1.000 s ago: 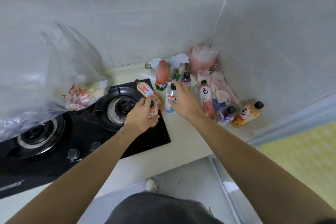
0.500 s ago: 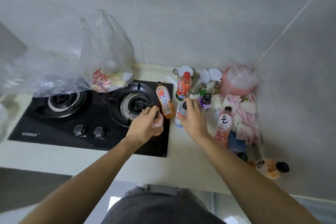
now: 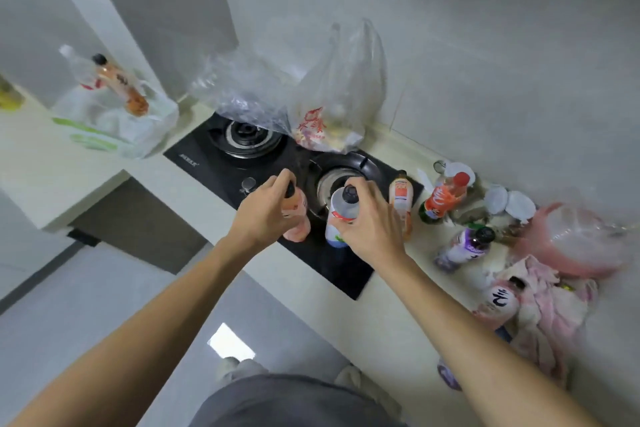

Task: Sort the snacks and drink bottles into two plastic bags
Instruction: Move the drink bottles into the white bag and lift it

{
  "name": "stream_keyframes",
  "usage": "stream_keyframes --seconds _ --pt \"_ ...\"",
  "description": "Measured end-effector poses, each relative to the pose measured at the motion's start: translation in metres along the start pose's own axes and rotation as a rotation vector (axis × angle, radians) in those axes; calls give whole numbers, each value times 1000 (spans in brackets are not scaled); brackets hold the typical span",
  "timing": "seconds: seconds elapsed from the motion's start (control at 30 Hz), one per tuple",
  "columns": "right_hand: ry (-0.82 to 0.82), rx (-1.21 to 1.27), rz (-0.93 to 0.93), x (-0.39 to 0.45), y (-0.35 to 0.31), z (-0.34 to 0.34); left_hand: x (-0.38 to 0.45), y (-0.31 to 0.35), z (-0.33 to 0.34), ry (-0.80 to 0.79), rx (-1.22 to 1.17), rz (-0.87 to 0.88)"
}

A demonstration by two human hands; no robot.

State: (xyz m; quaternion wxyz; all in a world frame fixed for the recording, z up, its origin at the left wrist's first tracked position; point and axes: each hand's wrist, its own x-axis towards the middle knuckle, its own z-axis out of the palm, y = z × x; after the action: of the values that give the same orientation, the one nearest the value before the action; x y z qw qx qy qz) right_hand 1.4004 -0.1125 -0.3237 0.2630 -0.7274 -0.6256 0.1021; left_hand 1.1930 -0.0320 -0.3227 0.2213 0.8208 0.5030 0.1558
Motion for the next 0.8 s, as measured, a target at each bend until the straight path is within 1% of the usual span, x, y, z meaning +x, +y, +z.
stream_keyframes --seconds 0.13,0.33,0.47,0.6,0.7,0.8 --pt "-80 86 -132 28 -74 36 -31 -63 -48 83 -6 -135" --pt "-158 136 -235 60 -205 116 -74 -180 -131 211 -8 -266" --pt "-182 167 -248 80 -296 176 -97 -265 -189 265 -18 -290" --pt "-161 222 -246 107 -372 220 -102 -334 -247 286 27 -282" --pt "-146 233 -242 135 -414 242 -92 -377 -283 312 35 -272" --pt "-123 222 -245 177 -443 263 -64 -418 -313 352 15 -262"
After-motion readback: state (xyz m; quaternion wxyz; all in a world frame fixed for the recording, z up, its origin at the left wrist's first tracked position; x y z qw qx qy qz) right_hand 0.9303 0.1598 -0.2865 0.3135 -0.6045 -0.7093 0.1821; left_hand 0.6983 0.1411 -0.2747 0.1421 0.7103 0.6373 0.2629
